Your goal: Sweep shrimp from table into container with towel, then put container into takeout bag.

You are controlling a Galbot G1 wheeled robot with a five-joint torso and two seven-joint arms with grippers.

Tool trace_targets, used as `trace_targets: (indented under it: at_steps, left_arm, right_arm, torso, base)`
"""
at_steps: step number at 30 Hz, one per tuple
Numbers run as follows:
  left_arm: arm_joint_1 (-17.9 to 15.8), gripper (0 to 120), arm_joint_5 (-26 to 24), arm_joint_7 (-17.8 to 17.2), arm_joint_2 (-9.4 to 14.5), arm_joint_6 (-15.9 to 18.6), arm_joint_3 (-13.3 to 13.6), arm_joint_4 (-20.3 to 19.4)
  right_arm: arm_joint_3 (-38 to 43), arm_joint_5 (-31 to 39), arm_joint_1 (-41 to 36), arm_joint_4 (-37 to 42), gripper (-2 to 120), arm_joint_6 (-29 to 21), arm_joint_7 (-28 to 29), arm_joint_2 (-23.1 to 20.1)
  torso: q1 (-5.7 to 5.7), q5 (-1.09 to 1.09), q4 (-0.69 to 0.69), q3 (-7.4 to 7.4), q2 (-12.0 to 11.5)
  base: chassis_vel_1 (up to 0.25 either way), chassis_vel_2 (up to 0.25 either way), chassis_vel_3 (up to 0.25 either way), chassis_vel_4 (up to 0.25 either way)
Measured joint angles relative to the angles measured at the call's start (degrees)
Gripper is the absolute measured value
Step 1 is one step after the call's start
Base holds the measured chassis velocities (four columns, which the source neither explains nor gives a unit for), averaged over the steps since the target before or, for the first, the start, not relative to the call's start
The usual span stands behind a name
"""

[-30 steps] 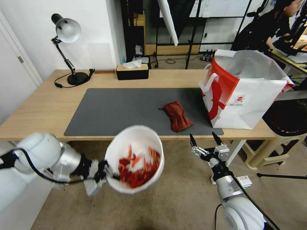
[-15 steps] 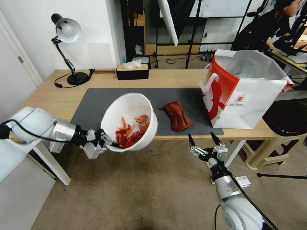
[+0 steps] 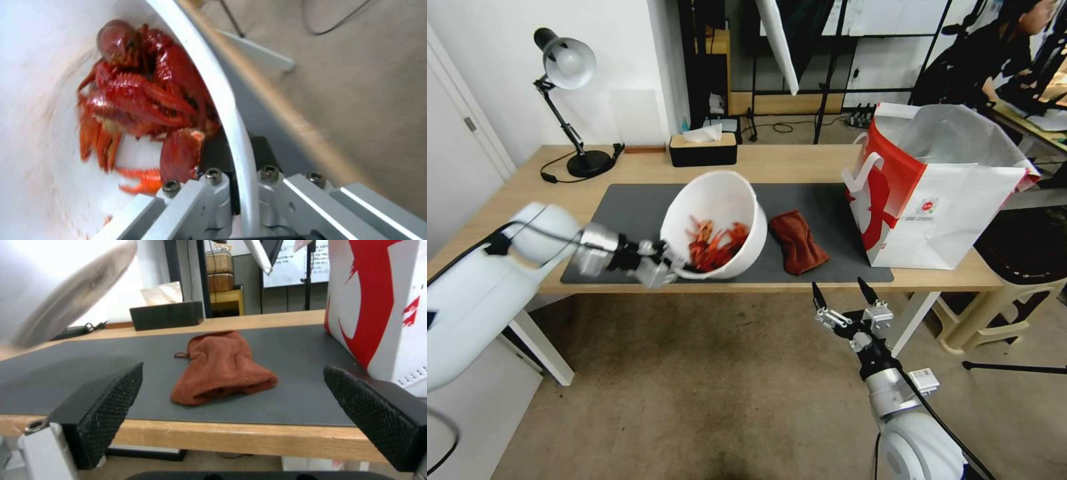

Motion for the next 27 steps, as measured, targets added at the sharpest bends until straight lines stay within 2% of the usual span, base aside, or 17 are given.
trace_targets:
  at_steps: [2,4,5,6,7,10,11,13,14,15,20,23,24,27]
  left_arm:
    - [-4.59,0,0.76,-1.26,-2.85,-0.44,3.04,3.15]
    - [-5.21,0,0.86,-1.58,-3.35,-0.59,3.51,3.66]
    - [-7.39,0,1.13,-2.88,-5.35,-0.98,5.17,5.76]
    - [-8.32,0,1.26,-3.31,-6.32,-1.09,5.87,6.7]
    - [-8.32,0,1.26,-3.31,-6.32,-1.09,5.87,6.7]
    - [-12.2,0,2.12,-4.23,-10.73,-1.62,8.53,10.61]
    - [-12.2,0,2.12,-4.23,-10.73,-1.62,8.53,10.61]
    - [-14.57,0,2.48,-4.41,-13.48,-1.84,10.73,13.03]
    - [-14.68,0,2.49,-4.41,-13.61,-1.84,10.82,13.15]
    - [-15.77,0,2.55,-4.48,-14.91,-1.88,11.59,14.17]
    - [-16.64,0,2.56,-4.57,-15.95,-1.94,12.19,15.11]
    - [-19.86,0,2.71,-5.38,-20.04,-2.23,14.62,18.93]
    - [-19.86,0,2.71,-5.38,-20.04,-2.23,14.62,18.93]
    - [-22.08,0,2.89,-6.12,-23.33,-2.52,15.18,22.29]
  right_arm:
    - [0.09,-0.32,-0.2,0.01,100,0.05,-0.1,0.41]
    - [0.09,-0.37,-0.23,0.03,100,0.05,-0.11,0.5]
    - [0.17,-0.59,-0.37,0.04,100,0.09,-0.15,0.79]
    - [0.21,-0.68,-0.41,0.05,100,0.1,-0.17,0.93]
    - [0.21,-0.68,-0.41,0.05,100,0.1,-0.17,0.93]
    - [0.52,-1.19,-0.78,0.14,100,0.13,-0.2,1.51]
    - [0.52,-1.19,-0.78,0.14,100,0.13,-0.2,1.51]
    - [0.72,-1.52,-1.1,0.29,100,0.13,-0.21,1.85]
    - [0.72,-1.54,-1.11,0.29,100,0.13,-0.21,1.86]
    - [0.74,-1.66,-1.18,0.29,100,0.14,-0.22,1.96]
    - [0.76,-1.78,-1.26,0.3,100,0.14,-0.23,2.07]
    - [0.82,-2.18,-1.59,0.28,100,0.23,-0.33,2.51]
    - [0.82,-2.18,-1.59,0.28,100,0.23,-0.33,2.51]
    - [0.86,-2.45,-1.82,0.19,100,0.33,-0.47,2.88]
  torso:
    - [0.0,-0.01,0.01,0.0,0.0]
    - [0.0,-0.01,0.01,0.0,0.0]
    - [0.0,-0.01,0.0,0.0,0.0]
    - [0.0,-0.02,0.01,0.0,0.0]
    - [0.0,-0.02,0.01,0.0,0.0]
    - [0.0,-0.01,0.03,0.0,0.0]
    - [0.0,-0.01,0.03,0.0,0.0]
    - [0.0,-0.03,0.0,0.0,0.0]
    - [0.0,-0.03,0.0,0.0,0.0]
    - [0.0,-0.02,0.0,0.0,0.0]
    - [0.0,0.0,0.0,0.0,0.0]
    - [0.0,-0.03,0.01,0.0,0.0]
    - [0.0,-0.03,0.01,0.0,0.0]
    - [0.0,0.0,0.01,0.0,0.01]
  base:
    - [0.0,0.0,0.0,0.0]
    - [0.0,0.0,0.0,0.0]
    - [0.0,0.0,0.0,0.0]
    - [0.0,0.0,0.0,0.0]
    - [0.0,0.0,0.0,0.0]
    - [0.0,0.0,0.0,0.0]
    - [0.0,0.0,0.0,0.0]
    - [0.0,0.0,0.0,0.0]
    - [0.0,0.0,0.0,0.0]
    - [0.0,0.0,0.0,0.0]
    - [0.0,0.0,0.0,0.0]
    - [0.0,0.0,0.0,0.0]
    - [0.0,0.0,0.0,0.0]
    - [0.0,0.0,0.0,0.0]
